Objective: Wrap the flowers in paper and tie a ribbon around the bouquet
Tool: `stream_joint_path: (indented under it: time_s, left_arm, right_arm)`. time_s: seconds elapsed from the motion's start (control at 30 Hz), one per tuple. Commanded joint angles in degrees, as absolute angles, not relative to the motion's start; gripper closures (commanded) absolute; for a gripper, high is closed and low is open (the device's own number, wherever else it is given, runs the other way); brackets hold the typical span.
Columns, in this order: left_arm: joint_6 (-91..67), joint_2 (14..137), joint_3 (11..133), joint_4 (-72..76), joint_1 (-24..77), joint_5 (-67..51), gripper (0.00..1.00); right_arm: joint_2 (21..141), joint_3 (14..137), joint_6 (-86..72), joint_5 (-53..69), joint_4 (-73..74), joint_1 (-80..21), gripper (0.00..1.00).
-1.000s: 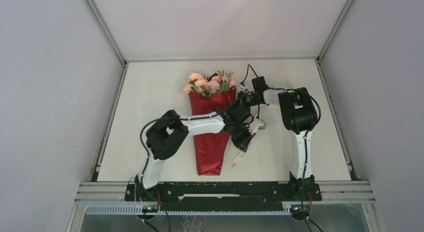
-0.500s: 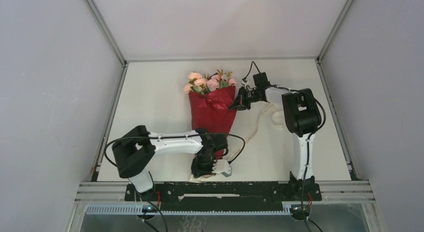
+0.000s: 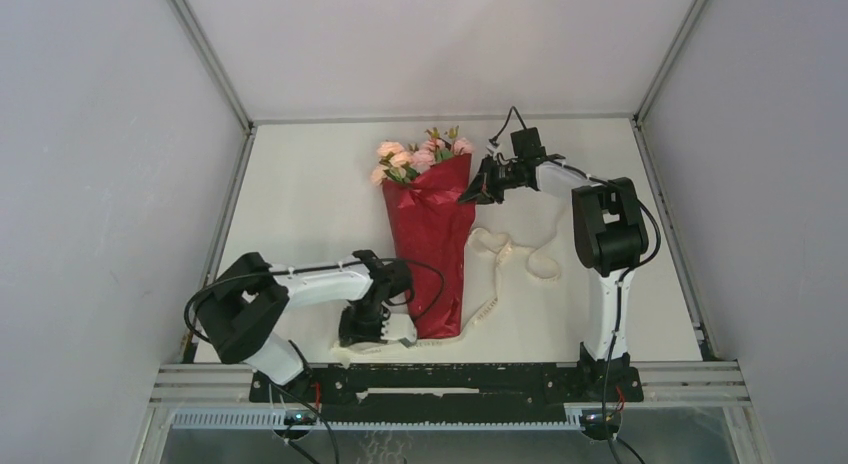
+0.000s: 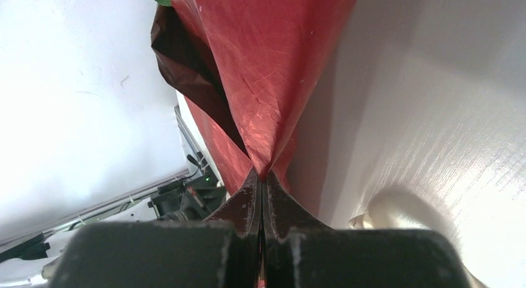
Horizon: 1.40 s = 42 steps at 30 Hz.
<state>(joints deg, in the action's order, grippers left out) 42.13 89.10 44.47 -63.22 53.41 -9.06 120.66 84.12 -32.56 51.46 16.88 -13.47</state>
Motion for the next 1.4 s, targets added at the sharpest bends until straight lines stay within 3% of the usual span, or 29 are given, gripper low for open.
stream_joint_path:
  time_s: [0.0,0.4,0.53,0.83,1.1,1.37]
  left_arm:
    - [44.2,90.0,43.2,-60.3,47.5,4.6,1.00]
    - [44.1,98.7,48.2,-50.1,39.0,20.3,1.00]
    - [43.0,103.9,55.5,-48.5,30.4,24.8,1.00]
    - [40.1,113.0,71.7,-51.3,18.4,25.4,1.00]
    - [29.4,118.0,95.7,-53.8,10.7,17.7,1.00]
    - [19.7,112.8,104.5,-45.6,7.6,14.0,1.00]
  right_arm:
    - [117.5,88.6,-33.9,51.7,18.7,-13.3,1.00]
    - [118.1,90.0,-33.1,50.9,22.0,-14.1,1.00]
    - [117.0,88.5,-34.0,51.9,20.5,-14.2,1.00]
    - [114.8,93.1,-33.2,51.9,25.0,-15.2,1.00]
    - [114.3,88.2,-32.8,51.7,23.7,-15.8,1.00]
    - [114.3,85.9,-31.6,51.1,24.1,-16.5,1.00]
